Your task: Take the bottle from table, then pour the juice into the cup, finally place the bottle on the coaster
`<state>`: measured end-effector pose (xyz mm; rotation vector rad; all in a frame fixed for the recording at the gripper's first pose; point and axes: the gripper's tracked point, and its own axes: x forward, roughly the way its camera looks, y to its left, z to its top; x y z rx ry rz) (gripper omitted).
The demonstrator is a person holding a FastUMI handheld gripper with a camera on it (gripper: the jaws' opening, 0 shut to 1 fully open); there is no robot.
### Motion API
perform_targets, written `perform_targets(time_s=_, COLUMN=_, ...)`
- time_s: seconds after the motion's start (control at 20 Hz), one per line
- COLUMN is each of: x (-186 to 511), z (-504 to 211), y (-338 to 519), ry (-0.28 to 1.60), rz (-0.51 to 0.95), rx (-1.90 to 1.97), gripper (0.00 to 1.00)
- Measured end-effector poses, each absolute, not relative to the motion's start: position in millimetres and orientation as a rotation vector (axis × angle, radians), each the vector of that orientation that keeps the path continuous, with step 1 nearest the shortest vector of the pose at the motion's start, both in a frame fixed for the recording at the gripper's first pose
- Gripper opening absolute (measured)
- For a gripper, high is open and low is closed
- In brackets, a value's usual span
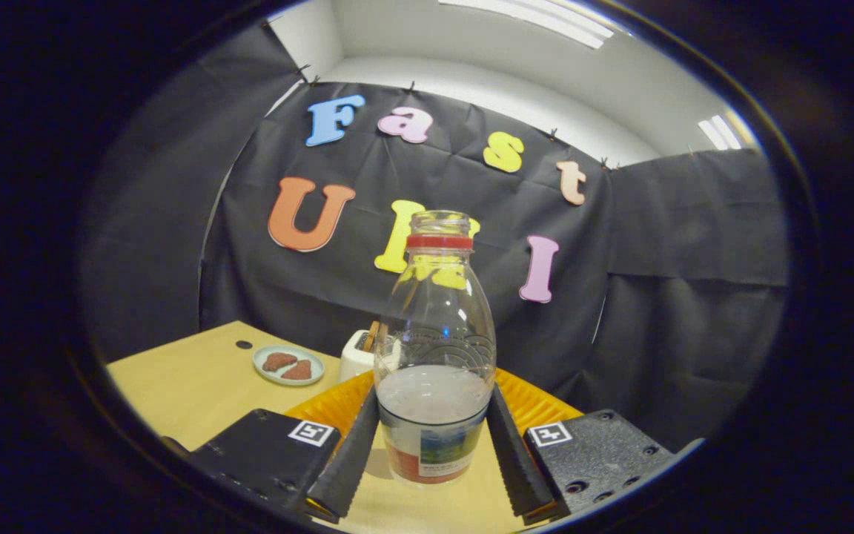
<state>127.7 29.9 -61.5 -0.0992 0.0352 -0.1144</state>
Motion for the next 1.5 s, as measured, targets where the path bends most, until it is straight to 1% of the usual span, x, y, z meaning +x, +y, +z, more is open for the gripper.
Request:
perform_targets(time_s=0.2, x=142, z=-60, y=25, ry=0.044, rz=-0.076, rx=0.01, gripper=0.81)
perform_targets(time_s=0.55, x=175, z=-79, y=17, ry=-0.006, rz=-0.085, rx=-0.007, gripper=0.81)
perform_targets(time_s=0.75, x=194, z=-111, y=28, ry=-0.005, rz=-0.05, rx=-0.007, gripper=0.81)
perform_targets(time_s=0.9, x=215, z=-148, y=33, ry=0.013, rz=-0.032, rx=0.006, gripper=0.81)
perform_targets(time_s=1.2, x=253, z=-216, y=30, ry=0.089, rz=-0.038, rx=0.039, gripper=0.81)
perform_targets(time_s=1.5, x=272, z=-257, y=27, ry=0.137, rz=-0.035, rx=0.044, gripper=0.81)
